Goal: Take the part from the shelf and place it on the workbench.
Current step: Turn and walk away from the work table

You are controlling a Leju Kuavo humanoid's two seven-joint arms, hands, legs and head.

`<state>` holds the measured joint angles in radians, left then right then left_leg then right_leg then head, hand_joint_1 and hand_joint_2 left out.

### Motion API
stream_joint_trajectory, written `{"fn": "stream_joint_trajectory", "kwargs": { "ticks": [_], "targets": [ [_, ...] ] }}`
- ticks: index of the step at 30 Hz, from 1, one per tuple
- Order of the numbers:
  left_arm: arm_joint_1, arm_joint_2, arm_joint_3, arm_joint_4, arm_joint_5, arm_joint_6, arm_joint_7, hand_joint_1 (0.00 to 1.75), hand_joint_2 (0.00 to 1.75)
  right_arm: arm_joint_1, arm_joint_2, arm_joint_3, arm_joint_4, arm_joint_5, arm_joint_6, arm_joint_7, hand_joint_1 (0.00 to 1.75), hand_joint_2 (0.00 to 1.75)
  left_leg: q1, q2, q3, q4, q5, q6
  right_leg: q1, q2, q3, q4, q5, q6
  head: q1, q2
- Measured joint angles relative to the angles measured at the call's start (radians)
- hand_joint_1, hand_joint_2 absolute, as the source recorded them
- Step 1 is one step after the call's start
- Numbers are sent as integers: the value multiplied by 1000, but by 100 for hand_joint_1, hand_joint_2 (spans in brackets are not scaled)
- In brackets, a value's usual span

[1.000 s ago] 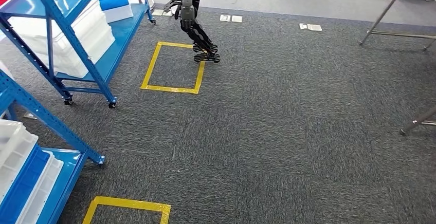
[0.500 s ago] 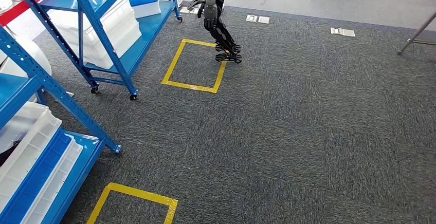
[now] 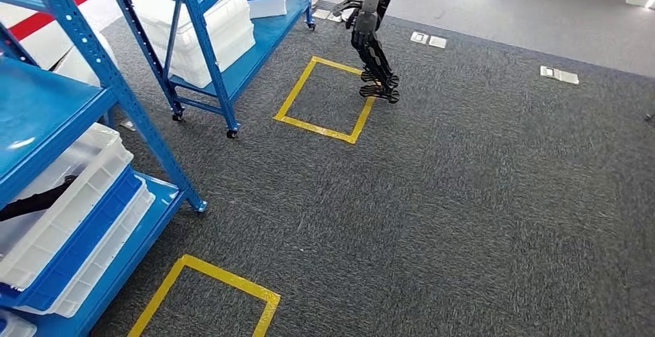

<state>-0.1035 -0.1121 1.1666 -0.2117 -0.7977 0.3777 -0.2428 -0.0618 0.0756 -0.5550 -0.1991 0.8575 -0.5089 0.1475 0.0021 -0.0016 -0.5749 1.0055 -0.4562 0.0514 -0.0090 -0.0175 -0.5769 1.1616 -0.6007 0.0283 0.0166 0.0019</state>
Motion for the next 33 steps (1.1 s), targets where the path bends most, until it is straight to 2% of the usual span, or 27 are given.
{"fn": "stream_joint_trajectory", "kwargs": {
  "ticks": [1,2,3,4,5,6,7,8,9,11,13,15,16,17,18,19,20,22,23,24,26,27,29,30,31,32,33],
  "targets": [
    [0,0,0,0,0,0,-1,0,0,2,0,0,0,1,0,0,0,0,0,-11,-2,0,1,1,-1,7,-33,66,-25,-1,1,0],
    [0,0,0,0,0,0,-3,0,0,4,-1,0,0,1,0,0,0,0,0,-22,-2,1,1,1,-3,9,-56,110,-37,2,1,0],
    [1,0,0,0,0,-1,-5,0,0,5,-2,0,0,2,0,-1,0,0,0,-34,-2,1,2,1,-4,10,-63,121,-33,9,1,0],
    [2,-1,0,0,0,-3,-7,0,0,5,-2,0,0,2,0,-1,0,0,1,-46,-2,2,2,0,-6,12,-50,90,-12,20,1,0],
    [3,-1,0,0,-1,-4,-9,0,0,5,-3,-1,0,2,0,-1,0,0,2,-57,-1,3,2,-3,-10,20,-20,26,19,31,1,0],
    [3,-2,0,0,-2,-6,-11,0,0,5,-3,-1,0,1,0,-1,0,0,2,-67,-1,5,2,-7,-15,37,11,-45,48,40,1,0],
    [3,-1,0,0,-3,-8,-12,0,0,5,-3,-1,0,1,0,-1,0,0,1,-77,-2,8,1,-12,-18,50,35,-101,70,41,1,0],
    [3,-1,0,0,-4,-9,-13,0,0,5,-3,-2,1,0,0,-1,0,0,-1,-84,-4,10,1,-18,-19,62,48,-135,83,37,1,0],
    [4,0,0,0,-5,-9,-14,0,0,5,-3,-2,1,-1,0,-1,0,0,-2,-91,-6,10,1,-24,-17,65,53,-147,87,28,1,0],
    [6,2,0,0,-7,-10,-14,0,0,4,-2,-4,1,-2,0,1,0,0,0,-98,-10,10,3,-33,-16,48,57,-149,92,10,0,0],
    [7,2,0,0,-7,-10,-14,0,0,3,-3,-5,1,-1,0,2,0,0,4,-66,-26,42,-20,-42,-19,32,58,-152,97,-5,-2,0],
    [5,1,0,0,-7,-10,-14,0,0,5,-3,-6,1,-1,0,3,0,0,5,-23,-77,151,-84,-49,-16,13,57,-153,97,-17,-4,0],
    [5,1,0,0,-7,-10,-14,0,0,6,-3,-7,1,-1,0,4,0,0,7,-15,-110,220,-115,-52,-14,1,57,-152,96,-21,-5,0],
    [5,1,0,0,-7,-10,-14,0,0,7,-3,-8,1,-1,0,5,0,0,8,-12,-136,274,-134,-55,-12,-10,56,-152,95,-23,-5,0],
    [5,1,0,0,-7,-10,-14,0,0,7,-3,-8,1,0,0,7,0,0,9,-10,-147,296,-134,-55,-11,-20,56,-152,94,-24,-5,0],
    [6,2,0,0,-7,-10,-14,0,0,6,-3,-8,1,1,0,8,0,0,9,-7,-138,278,-116,-55,-10,-29,57,-152,93,-24,-5,0],
    [7,2,0,0,-7,-10,-14,0,0,5,-2,-8,1,2,0,10,0,0,9,1,-108,223,-84,-52,-10,-38,59,-152,92,-24,-5,0],
    [5,3,0,0,-7,-10,-14,0,0,4,-1,-8,1,3,0,10,0,0,4,37,-35,87,-31,-43,-5,-53,63,-152,88,-20,-6,0],
    [3,3,0,0,-7,-10,-14,0,0,3,0,-8,1,4,0,10,0,0,1,50,-12,43,-18,-39,-2,-59,65,-151,85,-16,-5,0],
    [1,3,0,0,-7,-10,-14,0,0,3,0,-8,1,4,0,11,0,0,-4,56,-4,23,-17,-35,1,-66,67,-152,83,-12,-4,0],
    [1,3,0,0,-7,-10,-14,0,0,1,1,-8,1,4,0,11,0,0,-9,39,-3,16,-15,-25,5,-81,72,-155,81,-3,-3,0],
    [2,2,0,0,-7,-10,-14,0,0,0,1,-8,1,5,0,11,0,0,-8,30,2,8,-11,-19,4,-75,73,-152,77,2,-3,0],
    [1,1,0,0,-7,-10,-14,0,0,0,1,-8,0,7,0,10,0,0,-2,13,10,-6,-1,-7,3,-37,50,-94,44,4,-1,0],
    [0,0,0,0,-7,-10,-14,0,0,1,1,-8,0,9,0,10,0,0,0,5,10,-9,2,-3,-1,-13,20,-35,17,1,1,0],
    [0,0,0,0,-7,-10,-14,0,0,2,1,-9,0,10,0,10,0,0,1,-5,9,-9,3,-1,-2,1,-15,34,-10,-2,2,0],
    [0,0,0,0,-7,-10,-14,0,0,4,1,-9,0,12,0,11,0,0,1,-17,7,-9,3,0,-4,7,-47,93,-29,-1,2,0],
    [0,0,0,0,-7,-10,-13,0,0,5,1,-9,0,13,0,11,0,0,1,-28,7,-8,4,0,-5,9,-65,125,-34,4,2,0]
  ]
}}
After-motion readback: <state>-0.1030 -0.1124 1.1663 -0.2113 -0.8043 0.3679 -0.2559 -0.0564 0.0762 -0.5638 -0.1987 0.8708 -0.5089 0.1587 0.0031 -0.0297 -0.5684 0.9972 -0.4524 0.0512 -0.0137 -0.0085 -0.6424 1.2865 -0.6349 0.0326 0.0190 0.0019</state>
